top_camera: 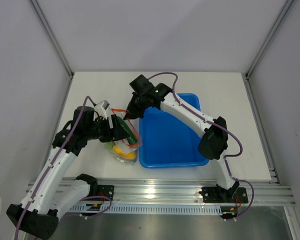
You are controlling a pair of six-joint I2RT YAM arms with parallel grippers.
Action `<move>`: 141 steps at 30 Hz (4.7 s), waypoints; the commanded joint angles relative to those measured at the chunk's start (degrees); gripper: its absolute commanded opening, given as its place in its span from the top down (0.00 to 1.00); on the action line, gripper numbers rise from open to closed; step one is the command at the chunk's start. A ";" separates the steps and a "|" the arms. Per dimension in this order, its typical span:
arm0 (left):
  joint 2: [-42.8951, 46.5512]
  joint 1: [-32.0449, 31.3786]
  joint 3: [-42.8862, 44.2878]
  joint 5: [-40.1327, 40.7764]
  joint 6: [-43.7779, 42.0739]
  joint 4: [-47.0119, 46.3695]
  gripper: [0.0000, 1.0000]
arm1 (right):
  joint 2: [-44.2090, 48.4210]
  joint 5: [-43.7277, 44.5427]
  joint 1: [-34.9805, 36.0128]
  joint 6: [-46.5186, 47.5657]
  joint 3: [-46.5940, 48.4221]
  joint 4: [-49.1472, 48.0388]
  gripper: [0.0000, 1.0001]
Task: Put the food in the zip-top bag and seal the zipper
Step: Adjust the zipper food storage bag at the center of the board.
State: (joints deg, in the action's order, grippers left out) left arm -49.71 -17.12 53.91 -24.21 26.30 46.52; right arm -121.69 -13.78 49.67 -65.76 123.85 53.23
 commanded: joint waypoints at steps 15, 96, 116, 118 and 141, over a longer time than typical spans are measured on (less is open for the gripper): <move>-3.98 -5.89 3.30 2.05 17.37 -7.59 0.01 | 2.60 8.50 1.22 -3.15 1.57 2.22 1.00; -1.97 -15.57 8.23 -1.90 -14.88 12.19 0.99 | 14.47 -34.92 -9.06 52.94 -11.79 -15.44 0.27; -1.18 -15.48 6.73 -1.19 -11.81 10.35 0.99 | 3.30 -6.62 0.42 49.85 5.08 3.72 0.38; -0.91 -15.57 6.30 -1.46 -11.45 9.91 0.99 | 2.78 -3.38 1.56 49.85 5.35 4.42 0.39; 2.69 -15.48 5.15 4.52 -8.29 7.71 0.81 | -0.83 9.04 4.29 44.23 13.26 13.65 1.00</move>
State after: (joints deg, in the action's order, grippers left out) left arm -48.62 -32.82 58.81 -21.87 16.80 56.75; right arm -121.84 -4.54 53.84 -18.57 134.39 65.52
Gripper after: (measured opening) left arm 0.167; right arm 0.047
